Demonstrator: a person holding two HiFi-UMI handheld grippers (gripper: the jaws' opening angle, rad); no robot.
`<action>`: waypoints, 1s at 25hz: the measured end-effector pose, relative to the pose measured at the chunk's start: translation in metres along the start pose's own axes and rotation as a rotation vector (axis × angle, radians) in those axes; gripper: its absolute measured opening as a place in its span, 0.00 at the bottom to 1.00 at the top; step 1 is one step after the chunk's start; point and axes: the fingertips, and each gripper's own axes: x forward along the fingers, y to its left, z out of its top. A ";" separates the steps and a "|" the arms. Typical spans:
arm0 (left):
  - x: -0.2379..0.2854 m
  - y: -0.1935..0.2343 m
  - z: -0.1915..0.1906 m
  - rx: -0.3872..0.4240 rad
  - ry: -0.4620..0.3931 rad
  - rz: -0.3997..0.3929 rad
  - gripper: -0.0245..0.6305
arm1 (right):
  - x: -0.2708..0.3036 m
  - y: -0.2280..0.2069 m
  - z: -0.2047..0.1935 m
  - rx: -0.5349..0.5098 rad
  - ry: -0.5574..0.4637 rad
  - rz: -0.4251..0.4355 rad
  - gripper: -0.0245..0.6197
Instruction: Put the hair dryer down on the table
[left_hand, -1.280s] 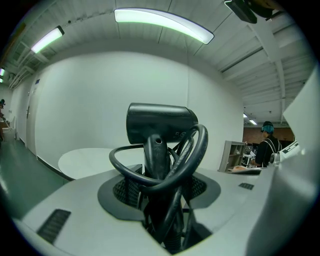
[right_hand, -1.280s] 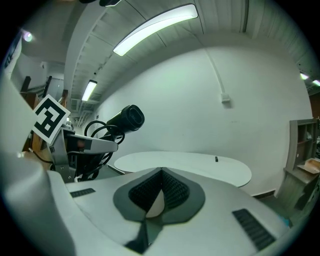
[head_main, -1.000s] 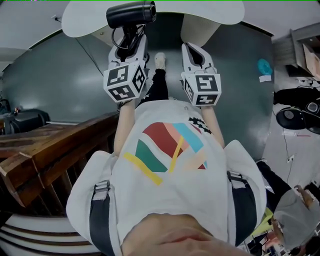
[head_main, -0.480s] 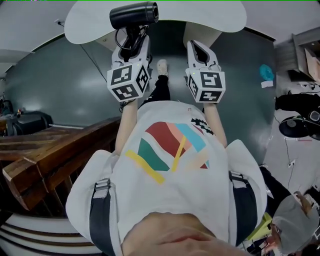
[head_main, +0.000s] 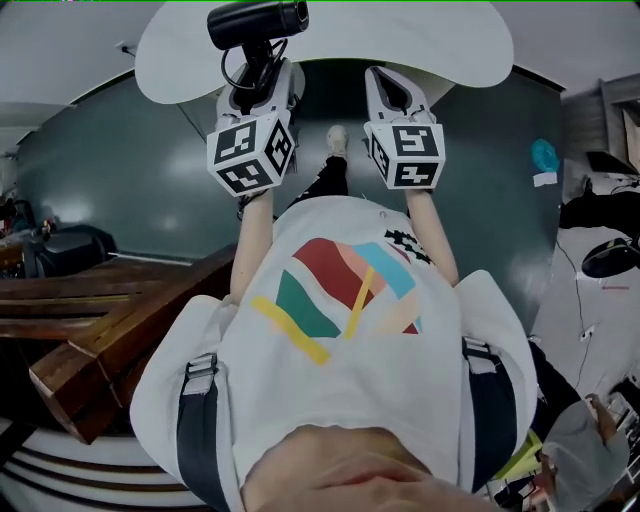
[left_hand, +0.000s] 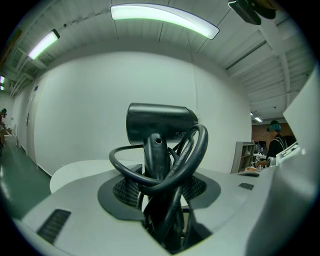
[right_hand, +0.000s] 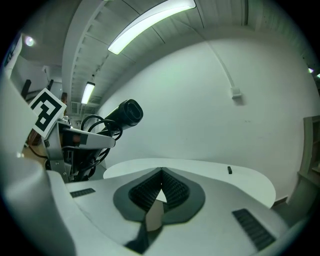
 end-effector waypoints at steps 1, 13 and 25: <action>0.011 0.004 0.002 -0.003 0.002 -0.002 0.37 | 0.009 -0.005 0.001 0.005 0.006 -0.008 0.05; 0.164 0.048 0.027 -0.024 0.016 -0.078 0.37 | 0.143 -0.062 0.030 -0.019 0.070 -0.068 0.05; 0.290 0.090 0.051 -0.021 0.016 -0.114 0.37 | 0.266 -0.094 0.052 -0.014 0.101 -0.075 0.05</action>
